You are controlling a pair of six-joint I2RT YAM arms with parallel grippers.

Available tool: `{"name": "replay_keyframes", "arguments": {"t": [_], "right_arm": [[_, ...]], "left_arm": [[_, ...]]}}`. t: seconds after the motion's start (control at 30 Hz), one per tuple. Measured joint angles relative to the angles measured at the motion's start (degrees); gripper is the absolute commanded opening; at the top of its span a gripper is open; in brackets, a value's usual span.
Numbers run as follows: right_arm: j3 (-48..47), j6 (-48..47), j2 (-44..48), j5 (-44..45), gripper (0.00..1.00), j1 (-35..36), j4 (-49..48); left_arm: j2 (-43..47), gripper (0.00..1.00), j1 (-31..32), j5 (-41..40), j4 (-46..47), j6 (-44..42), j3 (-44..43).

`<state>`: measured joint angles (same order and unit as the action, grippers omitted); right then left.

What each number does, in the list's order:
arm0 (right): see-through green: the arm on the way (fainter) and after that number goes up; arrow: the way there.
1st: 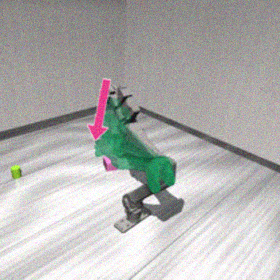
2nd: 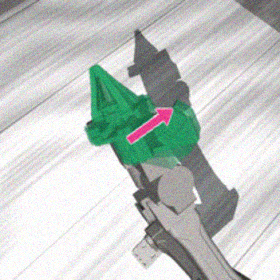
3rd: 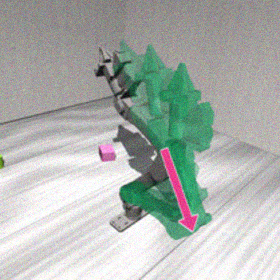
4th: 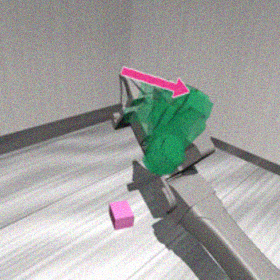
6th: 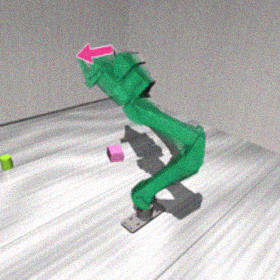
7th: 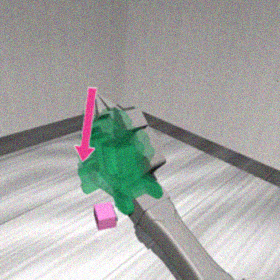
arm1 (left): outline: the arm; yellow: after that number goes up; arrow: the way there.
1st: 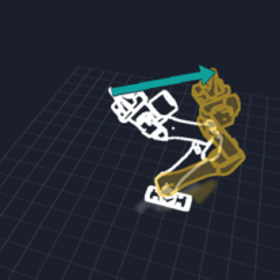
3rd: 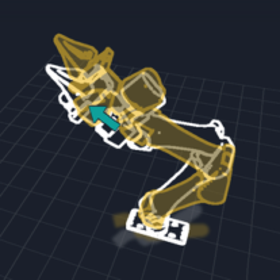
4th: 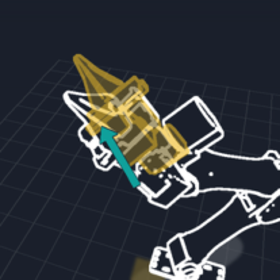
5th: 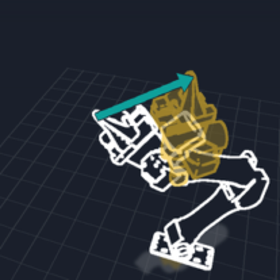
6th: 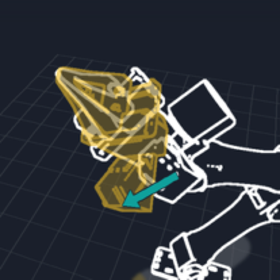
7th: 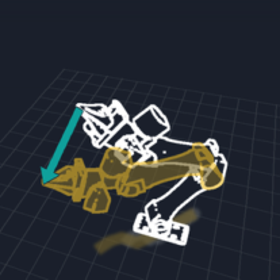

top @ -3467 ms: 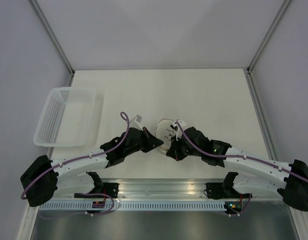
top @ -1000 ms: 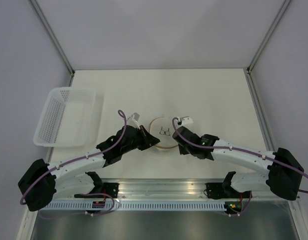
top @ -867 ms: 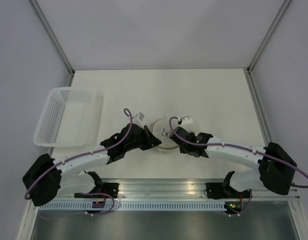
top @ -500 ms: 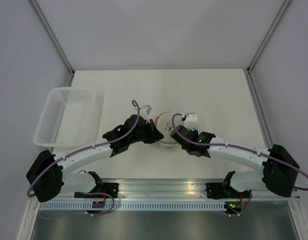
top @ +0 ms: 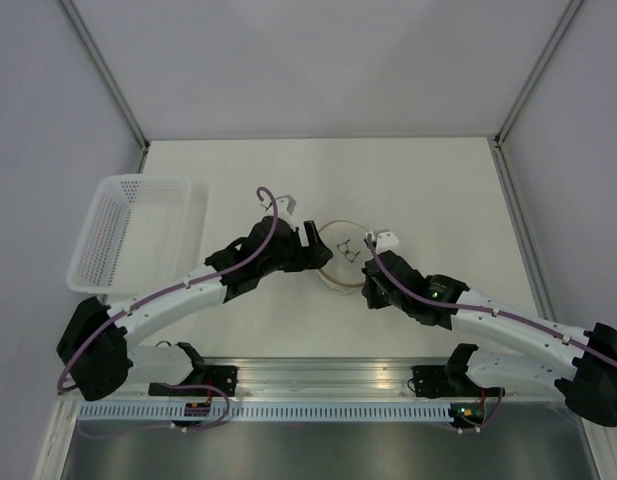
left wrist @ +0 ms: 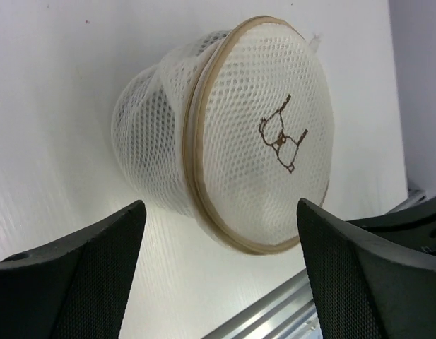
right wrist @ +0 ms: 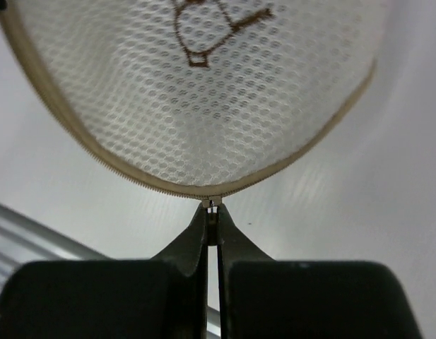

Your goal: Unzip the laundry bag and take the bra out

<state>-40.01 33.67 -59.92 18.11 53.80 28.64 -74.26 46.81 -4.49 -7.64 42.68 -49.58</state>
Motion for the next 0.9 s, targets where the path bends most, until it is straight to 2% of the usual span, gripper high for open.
{"name": "replay_keyframes", "arguments": {"t": [0.17, 0.3, 0.4, 0.5, 0.53, 0.63, 0.9], "right_arm": [[2.5, -3.2, 0.7, -12.6, 0.00, 0.0, -6.9], [4.1, -4.5, 0.6, -20.4, 0.00, 0.0, -12.0], [4.1, -5.0, -0.6, -24.7, 0.00, 0.0, -15.7], [4.2, -5.0, -2.1, -26.9, 0.00, 0.0, -17.7], [4.2, -5.0, -2.3, -27.3, 0.00, 0.0, -17.8], [4.2, -5.0, -2.5, -27.5, 0.00, 0.0, -17.4], [4.0, -5.0, 0.1, -20.4, 0.00, 0.0, -9.7]], "left_arm": [[11.6, 0.92, 1.7, -2.0, 0.1, 8.1, 9.6], [13.1, 0.89, 3.0, -1.3, 2.4, 13.0, 14.4], [10.6, 0.77, 3.6, 0.4, 6.7, 16.0, 17.2], [6.2, 0.49, 4.2, 2.6, 12.2, 18.1, 18.4], [4.9, 0.32, 4.4, 3.3, 13.8, 18.7, 18.5], [2.8, 0.02, 5.1, 4.3, 17.5, 20.0, 18.6], [5.1, 0.02, 5.4, 2.8, 18.6, 20.4, 18.6]]}}
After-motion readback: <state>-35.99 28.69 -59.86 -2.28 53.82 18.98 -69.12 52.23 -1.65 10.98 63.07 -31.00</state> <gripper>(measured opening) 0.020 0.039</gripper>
